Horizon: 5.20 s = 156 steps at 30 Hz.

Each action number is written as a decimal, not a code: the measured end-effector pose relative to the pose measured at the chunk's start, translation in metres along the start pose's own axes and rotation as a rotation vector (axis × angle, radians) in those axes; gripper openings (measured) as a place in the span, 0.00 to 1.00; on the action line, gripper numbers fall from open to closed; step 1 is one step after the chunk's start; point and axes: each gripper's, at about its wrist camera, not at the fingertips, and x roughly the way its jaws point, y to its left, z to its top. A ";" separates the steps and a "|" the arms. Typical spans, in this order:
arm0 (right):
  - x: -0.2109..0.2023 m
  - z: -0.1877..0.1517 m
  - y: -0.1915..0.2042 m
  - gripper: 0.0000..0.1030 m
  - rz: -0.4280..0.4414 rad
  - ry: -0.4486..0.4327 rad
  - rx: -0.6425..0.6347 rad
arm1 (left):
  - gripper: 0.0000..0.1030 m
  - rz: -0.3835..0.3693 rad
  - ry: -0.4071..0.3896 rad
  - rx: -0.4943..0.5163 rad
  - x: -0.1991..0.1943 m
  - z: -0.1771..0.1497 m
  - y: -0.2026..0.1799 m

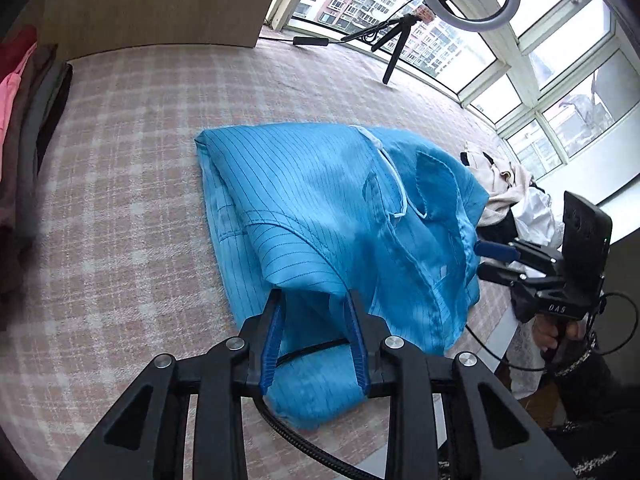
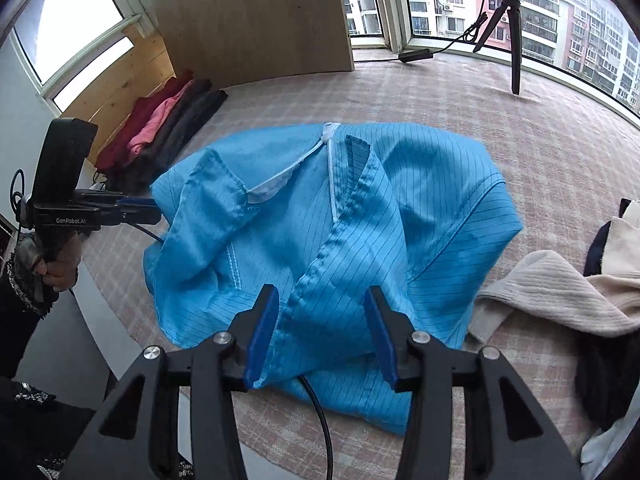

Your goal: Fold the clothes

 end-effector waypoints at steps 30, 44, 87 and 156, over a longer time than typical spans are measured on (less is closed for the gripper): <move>-0.008 0.000 0.010 0.60 -0.211 0.007 0.233 | 0.52 0.187 0.058 0.119 0.007 -0.019 -0.126; -0.005 -0.035 -0.005 0.03 -0.103 0.049 0.255 | 0.01 0.317 0.040 0.222 0.004 -0.045 -0.113; -0.010 -0.054 -0.098 0.03 0.582 -0.133 0.816 | 0.30 0.336 -0.058 0.369 -0.035 -0.045 -0.094; -0.005 -0.100 -0.102 0.03 0.611 -0.200 0.722 | 0.32 0.313 0.043 0.057 -0.009 -0.048 -0.041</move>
